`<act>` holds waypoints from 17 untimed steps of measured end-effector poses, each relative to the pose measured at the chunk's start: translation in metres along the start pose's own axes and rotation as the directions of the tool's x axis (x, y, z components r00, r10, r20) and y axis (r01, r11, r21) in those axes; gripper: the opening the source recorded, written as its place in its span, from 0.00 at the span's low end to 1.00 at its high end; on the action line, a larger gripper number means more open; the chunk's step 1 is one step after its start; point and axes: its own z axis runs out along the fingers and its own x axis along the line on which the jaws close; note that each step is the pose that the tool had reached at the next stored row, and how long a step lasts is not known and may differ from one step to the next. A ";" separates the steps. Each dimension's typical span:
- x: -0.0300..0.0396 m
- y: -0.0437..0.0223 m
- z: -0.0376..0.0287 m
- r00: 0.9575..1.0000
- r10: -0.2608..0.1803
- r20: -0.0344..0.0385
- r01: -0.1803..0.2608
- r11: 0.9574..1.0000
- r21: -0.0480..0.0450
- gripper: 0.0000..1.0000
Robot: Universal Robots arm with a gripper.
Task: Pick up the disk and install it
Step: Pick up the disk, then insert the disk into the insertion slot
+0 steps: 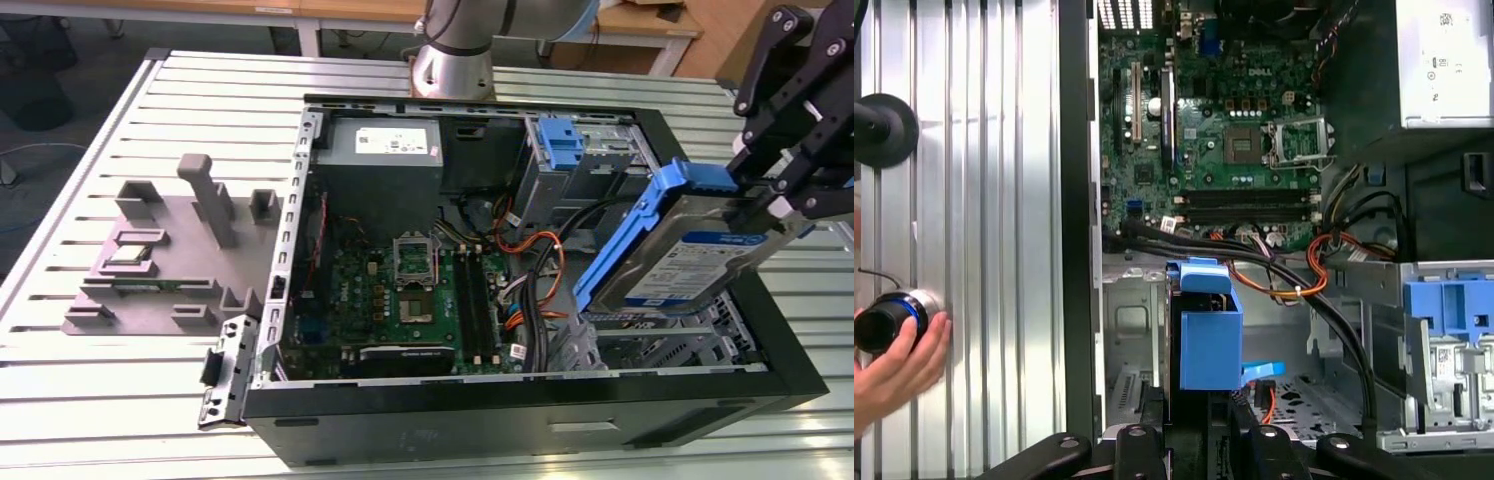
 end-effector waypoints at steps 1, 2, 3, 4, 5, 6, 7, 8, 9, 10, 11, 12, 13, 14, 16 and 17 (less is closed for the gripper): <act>-0.0001 -0.0016 0.0000 1.000 0.000 0.000 0.000 1.000 0.000 0.35; -0.0001 -0.0028 0.0000 1.000 0.000 0.000 0.000 1.000 0.000 0.35; -0.0002 -0.0039 0.0001 1.000 0.000 0.000 0.000 1.000 0.000 0.35; -0.0002 -0.0049 0.0002 1.000 -0.001 0.000 0.001 1.000 0.000 0.35; -0.0002 -0.0057 0.0003 1.000 -0.002 0.000 0.002 1.000 0.000 0.35; -0.0002 -0.0060 0.0004 1.000 -0.003 0.000 0.003 1.000 0.000 0.35; -0.0002 -0.0060 0.0006 1.000 -0.004 0.000 0.004 1.000 0.000 0.35; -0.0001 -0.0060 0.0009 1.000 -0.004 0.000 0.004 1.000 0.000 0.35; -0.0001 -0.0061 0.0012 1.000 -0.005 0.000 0.005 1.000 0.000 0.35; -0.0001 -0.0064 0.0015 1.000 -0.007 0.000 0.007 1.000 0.000 0.35; -0.0001 -0.0067 0.0018 1.000 -0.009 0.000 0.009 1.000 0.000 0.35; -0.0001 -0.0072 0.0020 1.000 -0.012 0.000 0.012 1.000 0.000 0.35; -0.0001 -0.0077 0.0022 1.000 -0.014 0.000 0.014 1.000 0.000 0.35; -0.0001 -0.0083 0.0024 1.000 -0.016 0.000 0.016 1.000 0.000 0.35; -0.0001 -0.0096 0.0028 1.000 -0.020 -0.001 0.020 1.000 0.000 0.35; -0.0002 -0.0102 0.0029 1.000 -0.022 -0.001 0.022 1.000 0.000 0.35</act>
